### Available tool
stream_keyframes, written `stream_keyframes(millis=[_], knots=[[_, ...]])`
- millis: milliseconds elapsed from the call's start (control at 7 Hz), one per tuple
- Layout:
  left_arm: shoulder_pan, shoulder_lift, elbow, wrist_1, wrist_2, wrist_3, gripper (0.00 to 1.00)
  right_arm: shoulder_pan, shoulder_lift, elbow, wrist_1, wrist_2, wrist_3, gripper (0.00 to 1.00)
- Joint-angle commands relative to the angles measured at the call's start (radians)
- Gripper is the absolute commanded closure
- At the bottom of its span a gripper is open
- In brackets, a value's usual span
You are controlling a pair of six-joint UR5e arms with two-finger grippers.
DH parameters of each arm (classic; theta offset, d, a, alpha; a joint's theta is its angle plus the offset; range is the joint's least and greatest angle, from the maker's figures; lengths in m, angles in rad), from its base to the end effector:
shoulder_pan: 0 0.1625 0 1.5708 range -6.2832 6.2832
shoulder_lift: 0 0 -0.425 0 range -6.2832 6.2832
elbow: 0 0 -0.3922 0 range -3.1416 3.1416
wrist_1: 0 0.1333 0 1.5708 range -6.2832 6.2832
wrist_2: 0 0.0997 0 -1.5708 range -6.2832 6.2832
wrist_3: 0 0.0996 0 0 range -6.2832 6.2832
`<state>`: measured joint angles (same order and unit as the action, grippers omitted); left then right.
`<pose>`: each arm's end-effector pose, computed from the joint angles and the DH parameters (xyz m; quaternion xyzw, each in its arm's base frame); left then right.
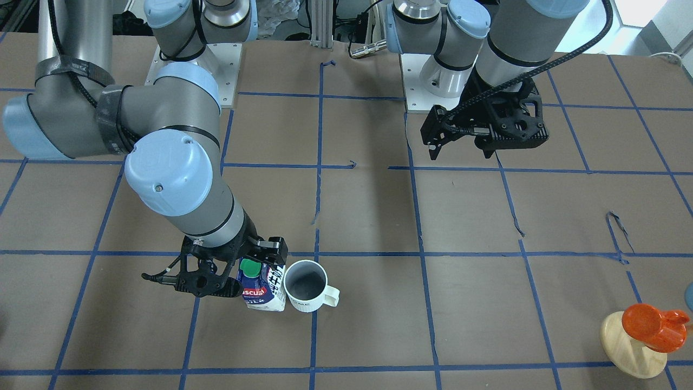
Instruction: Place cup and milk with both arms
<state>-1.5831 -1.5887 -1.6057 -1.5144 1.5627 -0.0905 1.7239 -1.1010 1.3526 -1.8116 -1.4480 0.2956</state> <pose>-0.1402 -0.4976 0.4675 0.0391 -0.9992 0.0016 0.0041 0.2461 -0.6408 0.3439 0.0714 0.9955 0.0189 0.0586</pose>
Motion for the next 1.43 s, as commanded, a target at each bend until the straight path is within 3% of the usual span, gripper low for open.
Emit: stream_keyframes(millis=[0, 286, 714, 1286], knots=[[0.0, 0.0, 0.0, 0.0, 0.0, 0.0, 0.0, -0.012, -0.058, 0.006, 0.021, -0.021, -0.018, 0.0], [-0.002, 0.001, -0.003, -0.001, 0.004, 0.0, 0.0, -0.027, -0.169, 0.019, 0.131, -0.032, -0.02, 0.0], [-0.002, 0.001, -0.003, -0.001, 0.005, 0.0, 0.0, -0.04, -0.25, 0.023, 0.275, -0.173, -0.073, 0.0], [-0.002, 0.001, 0.001, -0.003, 0.002, -0.002, 0.0, -0.136, -0.31, 0.065, 0.275, -0.169, -0.18, 0.0]])
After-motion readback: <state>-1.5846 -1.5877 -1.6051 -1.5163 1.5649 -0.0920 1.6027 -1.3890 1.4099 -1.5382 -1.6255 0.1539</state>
